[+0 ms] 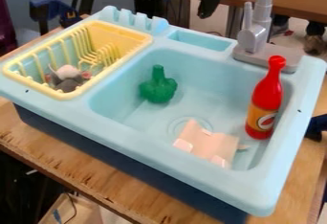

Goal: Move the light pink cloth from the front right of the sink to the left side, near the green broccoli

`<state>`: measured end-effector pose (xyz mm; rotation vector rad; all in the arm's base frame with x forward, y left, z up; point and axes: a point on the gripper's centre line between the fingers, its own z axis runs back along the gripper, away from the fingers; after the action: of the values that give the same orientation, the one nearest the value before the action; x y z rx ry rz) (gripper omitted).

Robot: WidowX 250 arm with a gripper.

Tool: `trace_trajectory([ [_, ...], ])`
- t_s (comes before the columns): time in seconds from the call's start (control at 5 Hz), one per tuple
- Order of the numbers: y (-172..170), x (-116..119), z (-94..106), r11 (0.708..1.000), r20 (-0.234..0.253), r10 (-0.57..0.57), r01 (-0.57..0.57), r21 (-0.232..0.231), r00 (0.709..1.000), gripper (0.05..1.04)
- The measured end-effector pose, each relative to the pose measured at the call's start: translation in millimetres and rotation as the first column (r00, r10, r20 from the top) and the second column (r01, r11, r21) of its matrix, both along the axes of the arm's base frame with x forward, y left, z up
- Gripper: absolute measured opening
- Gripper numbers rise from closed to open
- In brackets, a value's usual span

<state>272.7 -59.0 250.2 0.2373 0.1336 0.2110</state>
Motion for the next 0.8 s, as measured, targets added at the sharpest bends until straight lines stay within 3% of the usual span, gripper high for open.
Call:
trace_trajectory([
  [0.4,-2.8,2.1,-28.4,1.000,-0.047,-0.007,0.007,0.002,0.999,1.001],
  [0.8,-18.7,-14.4,-57.5,0.996,-0.080,-0.082,0.081,-0.023,0.993,1.001],
])
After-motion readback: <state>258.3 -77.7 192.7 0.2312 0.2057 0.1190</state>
